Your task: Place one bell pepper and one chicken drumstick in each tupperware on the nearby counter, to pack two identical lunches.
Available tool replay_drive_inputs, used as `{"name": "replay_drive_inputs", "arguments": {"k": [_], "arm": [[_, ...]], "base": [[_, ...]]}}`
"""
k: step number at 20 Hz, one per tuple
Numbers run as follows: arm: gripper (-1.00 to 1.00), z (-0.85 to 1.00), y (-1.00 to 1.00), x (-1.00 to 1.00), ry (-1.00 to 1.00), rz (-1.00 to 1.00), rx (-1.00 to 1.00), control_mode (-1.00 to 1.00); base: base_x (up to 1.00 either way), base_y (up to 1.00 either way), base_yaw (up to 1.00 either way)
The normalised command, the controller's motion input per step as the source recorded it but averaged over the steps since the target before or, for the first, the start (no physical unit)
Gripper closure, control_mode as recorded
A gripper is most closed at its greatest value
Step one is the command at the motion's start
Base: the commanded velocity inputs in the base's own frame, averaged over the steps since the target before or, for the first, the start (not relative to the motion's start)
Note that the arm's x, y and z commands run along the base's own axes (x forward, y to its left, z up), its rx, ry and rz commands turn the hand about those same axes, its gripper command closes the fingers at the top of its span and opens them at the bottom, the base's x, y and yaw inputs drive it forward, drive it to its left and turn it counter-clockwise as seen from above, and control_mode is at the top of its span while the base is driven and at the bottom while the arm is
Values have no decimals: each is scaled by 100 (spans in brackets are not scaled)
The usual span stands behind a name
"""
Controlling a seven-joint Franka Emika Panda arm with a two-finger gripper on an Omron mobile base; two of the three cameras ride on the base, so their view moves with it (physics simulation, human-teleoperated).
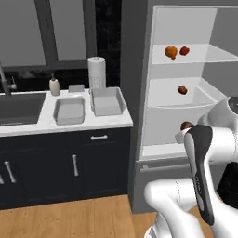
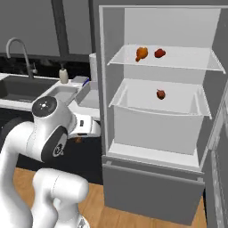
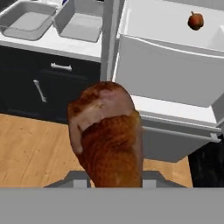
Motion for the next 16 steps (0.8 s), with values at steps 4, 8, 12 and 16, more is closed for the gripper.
{"name": "replay_drive_inputs", "arguments": {"k": [4, 8, 12, 16], "arm": [[100, 0, 0, 0, 0, 0, 0, 100], [100, 0, 0, 0, 0, 0, 0, 100], [100, 0, 0, 0, 0, 0, 0, 100], [100, 0, 0, 0, 0, 0, 0, 100]], "base": [[15, 100, 6], [96, 100, -1], [100, 91, -5], [100, 45, -5]]}}
